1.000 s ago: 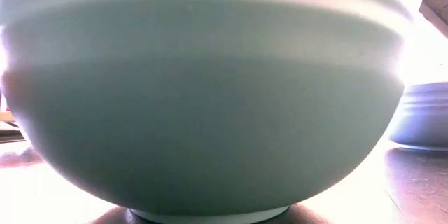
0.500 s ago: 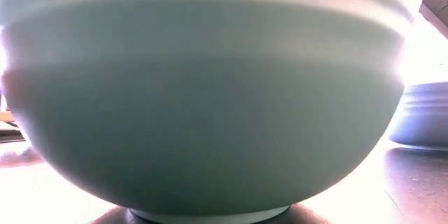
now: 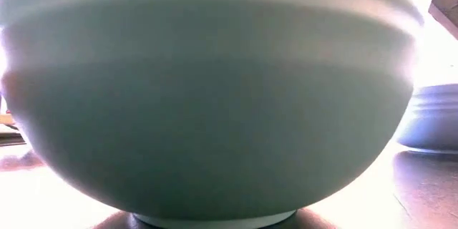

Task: Place and stack bowls onto a shelf
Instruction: Stack the small yellow bowl on top of the small pink bowl on the shelf

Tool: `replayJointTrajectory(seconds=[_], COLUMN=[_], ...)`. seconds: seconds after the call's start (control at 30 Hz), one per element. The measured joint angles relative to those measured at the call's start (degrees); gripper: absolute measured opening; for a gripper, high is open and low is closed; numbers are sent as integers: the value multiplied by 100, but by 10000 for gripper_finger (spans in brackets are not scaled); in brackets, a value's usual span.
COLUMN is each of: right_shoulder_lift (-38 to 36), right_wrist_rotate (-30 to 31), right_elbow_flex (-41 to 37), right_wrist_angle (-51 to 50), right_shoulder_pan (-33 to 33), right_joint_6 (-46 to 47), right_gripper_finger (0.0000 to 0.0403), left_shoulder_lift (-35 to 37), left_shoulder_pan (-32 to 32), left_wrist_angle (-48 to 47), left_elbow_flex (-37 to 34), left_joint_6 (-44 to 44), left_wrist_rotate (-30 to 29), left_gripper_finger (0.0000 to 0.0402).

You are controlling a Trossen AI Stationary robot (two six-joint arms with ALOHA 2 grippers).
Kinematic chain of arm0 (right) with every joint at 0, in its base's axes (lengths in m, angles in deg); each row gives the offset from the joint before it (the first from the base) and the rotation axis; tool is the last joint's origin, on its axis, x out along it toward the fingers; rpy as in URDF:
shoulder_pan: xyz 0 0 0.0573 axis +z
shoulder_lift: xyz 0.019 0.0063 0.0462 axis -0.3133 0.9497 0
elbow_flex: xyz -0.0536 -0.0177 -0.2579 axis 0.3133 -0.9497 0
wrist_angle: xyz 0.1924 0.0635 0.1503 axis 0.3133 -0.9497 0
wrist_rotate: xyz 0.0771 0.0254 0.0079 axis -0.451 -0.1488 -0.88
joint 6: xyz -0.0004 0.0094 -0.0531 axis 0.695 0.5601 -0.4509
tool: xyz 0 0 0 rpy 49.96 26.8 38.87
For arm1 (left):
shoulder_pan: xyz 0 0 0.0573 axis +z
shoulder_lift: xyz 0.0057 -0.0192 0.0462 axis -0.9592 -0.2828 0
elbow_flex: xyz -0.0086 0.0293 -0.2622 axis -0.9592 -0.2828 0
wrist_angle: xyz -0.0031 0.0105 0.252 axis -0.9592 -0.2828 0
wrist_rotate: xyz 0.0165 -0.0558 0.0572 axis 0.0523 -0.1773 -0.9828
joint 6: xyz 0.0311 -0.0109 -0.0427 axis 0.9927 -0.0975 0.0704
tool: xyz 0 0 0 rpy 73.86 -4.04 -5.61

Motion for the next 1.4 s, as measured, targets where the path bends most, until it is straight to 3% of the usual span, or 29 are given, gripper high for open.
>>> replayJointTrajectory(seconds=[0.3, 0.87, 1.03, 1.27, 1.4], right_shoulder_lift=[4, 232, 234, 232, 232], right_wrist_rotate=[4, 306, 306, 310, 319], right_elbow_flex=[-581, -576, -576, -576, -574], right_wrist_angle=[962, 1064, 1103, 1115, 1113], right_shoulder_pan=[0, 1, 0, -11, -11], right_joint_6=[233, 310, 310, 309, 459], right_gripper_finger=[233, 224, 166, 23, 12], left_shoulder_lift=[144, 158, 155, 149, 126], left_shoulder_pan=[0, 0, 0, 0, 0], left_wrist_angle=[-4, -6, -7, -8, -18], left_elbow_flex=[0, 0, 2, 2, -1], left_joint_6=[119, 119, 122, 122, 122], left_wrist_rotate=[-337, -405, -405, -393, -359], left_gripper_finger=[115, 115, 115, 115, 115])
